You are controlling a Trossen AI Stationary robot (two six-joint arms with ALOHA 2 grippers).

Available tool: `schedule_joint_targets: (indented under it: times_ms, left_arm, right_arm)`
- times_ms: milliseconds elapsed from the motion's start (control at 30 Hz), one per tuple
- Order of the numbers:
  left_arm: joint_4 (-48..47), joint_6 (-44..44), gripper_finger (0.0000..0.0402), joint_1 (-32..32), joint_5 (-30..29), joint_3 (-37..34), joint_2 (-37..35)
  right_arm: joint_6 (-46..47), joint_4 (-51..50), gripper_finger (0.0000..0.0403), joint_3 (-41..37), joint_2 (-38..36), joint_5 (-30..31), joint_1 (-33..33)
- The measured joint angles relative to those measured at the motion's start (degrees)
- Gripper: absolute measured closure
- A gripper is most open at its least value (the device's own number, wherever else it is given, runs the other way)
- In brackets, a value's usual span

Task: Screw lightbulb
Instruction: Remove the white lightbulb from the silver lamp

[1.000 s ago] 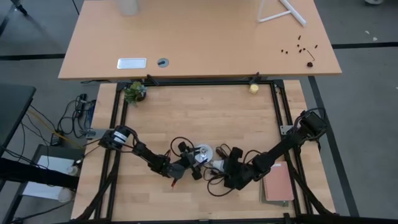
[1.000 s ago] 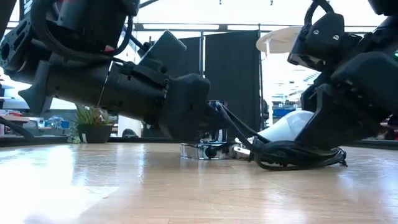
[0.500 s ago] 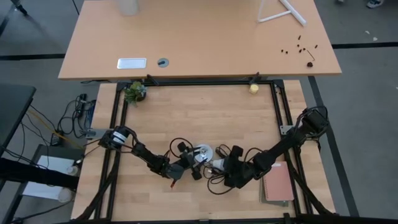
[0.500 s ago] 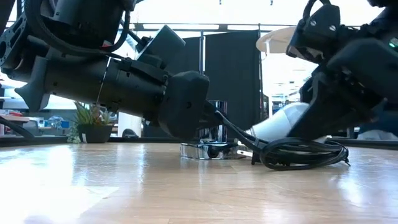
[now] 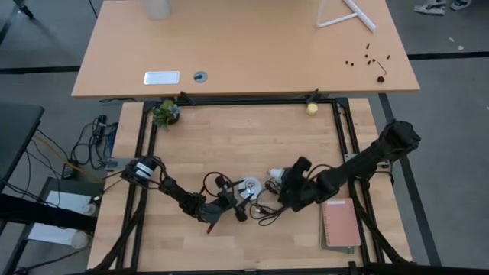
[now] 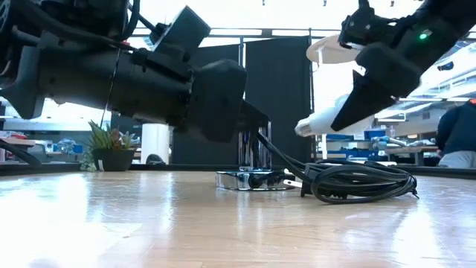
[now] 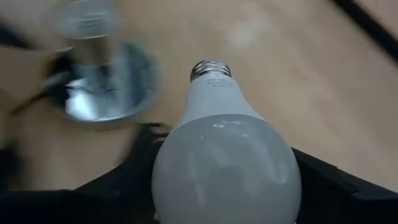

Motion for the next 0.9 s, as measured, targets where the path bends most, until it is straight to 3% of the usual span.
schedule_joint_targets:
  times_ms: [267,667,900]
  left_arm:
    - [-0.4,-0.9,0.0101,-0.3,0.4,-0.6,-2.0]
    - [-0.1,-4.4,0.0101,-0.7,0.9,-4.0,-6.1]
    - [-0.4,-9.0,0.0101,0.2,7.9,-5.5,-6.4]
  right_arm:
    - [11.7,-15.3,0.0113,-0.2,-0.7,2.9,-2.6]
    - [22.6,-8.3,0.011,-9.3,0.5,0.5,-6.0]
    - [26.3,-4.2,0.0075,-12.5,0.5,-4.6,-8.8]
